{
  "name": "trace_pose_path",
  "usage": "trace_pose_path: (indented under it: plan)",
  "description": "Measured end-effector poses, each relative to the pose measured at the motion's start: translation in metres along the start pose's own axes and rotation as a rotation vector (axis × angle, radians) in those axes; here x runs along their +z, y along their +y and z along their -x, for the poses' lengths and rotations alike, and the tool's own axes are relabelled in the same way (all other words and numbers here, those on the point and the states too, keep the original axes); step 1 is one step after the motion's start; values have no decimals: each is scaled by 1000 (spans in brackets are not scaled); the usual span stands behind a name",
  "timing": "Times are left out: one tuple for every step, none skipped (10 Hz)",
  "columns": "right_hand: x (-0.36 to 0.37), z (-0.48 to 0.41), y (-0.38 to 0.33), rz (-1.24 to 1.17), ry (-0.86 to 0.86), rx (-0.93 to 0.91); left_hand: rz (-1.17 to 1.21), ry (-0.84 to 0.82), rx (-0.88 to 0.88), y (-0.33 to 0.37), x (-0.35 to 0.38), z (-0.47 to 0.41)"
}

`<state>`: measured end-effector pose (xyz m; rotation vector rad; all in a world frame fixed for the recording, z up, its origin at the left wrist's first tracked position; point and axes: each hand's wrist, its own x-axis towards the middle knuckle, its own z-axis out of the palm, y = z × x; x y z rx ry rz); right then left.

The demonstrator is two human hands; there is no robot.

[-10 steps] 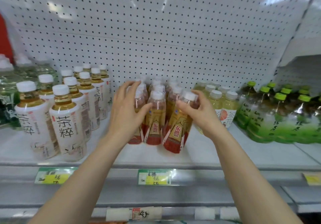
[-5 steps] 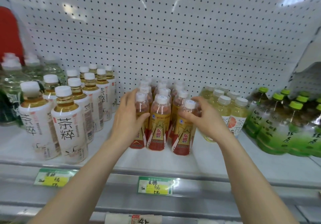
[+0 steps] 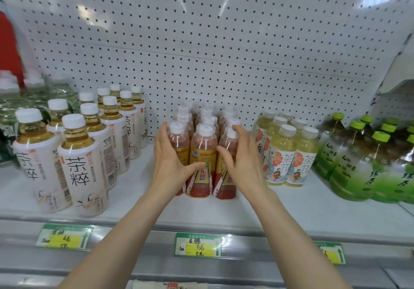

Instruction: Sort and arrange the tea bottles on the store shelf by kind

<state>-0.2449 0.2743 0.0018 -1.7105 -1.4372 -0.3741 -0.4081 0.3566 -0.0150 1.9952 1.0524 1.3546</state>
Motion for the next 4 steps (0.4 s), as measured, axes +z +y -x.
trace_pose_path:
  plan:
    - [5,0,1,2,45,-21,11,8,9,-3,3,-1]
    - [4,-1,5,-5,20,-15,14,1,33,-7,2,0]
    - [-2,1,1,19,-38,-11,3,-9,32,-5,-1,0]
    - [-23,-2,2,17,-55,18,-31,-26,43,-11,-11,7]
